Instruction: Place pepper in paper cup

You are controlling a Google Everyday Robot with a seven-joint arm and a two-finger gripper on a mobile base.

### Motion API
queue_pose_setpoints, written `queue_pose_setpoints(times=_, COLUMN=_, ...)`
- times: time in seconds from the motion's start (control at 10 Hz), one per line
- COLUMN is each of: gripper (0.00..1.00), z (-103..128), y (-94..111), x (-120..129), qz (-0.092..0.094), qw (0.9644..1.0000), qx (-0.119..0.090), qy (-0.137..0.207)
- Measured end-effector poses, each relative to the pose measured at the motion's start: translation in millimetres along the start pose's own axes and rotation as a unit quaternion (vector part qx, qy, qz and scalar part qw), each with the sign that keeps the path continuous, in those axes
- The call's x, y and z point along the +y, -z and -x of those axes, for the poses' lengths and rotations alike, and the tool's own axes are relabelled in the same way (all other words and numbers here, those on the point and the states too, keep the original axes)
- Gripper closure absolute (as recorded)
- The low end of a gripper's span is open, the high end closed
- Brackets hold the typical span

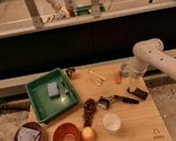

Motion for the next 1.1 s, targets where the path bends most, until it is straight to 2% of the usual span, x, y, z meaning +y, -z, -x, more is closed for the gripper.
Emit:
queue_pose_setpoints(times=0.3, gripper=0.20, z=-2, y=-7, x=-5, qz=-0.001, qw=1.0000, qx=-0.007, qy=-0.004)
queue_pose_setpoints(times=1.1, gripper=0.20, z=18, y=-34, x=-15, qz=0.004, qw=0.9994, qx=-0.030, qy=0.018)
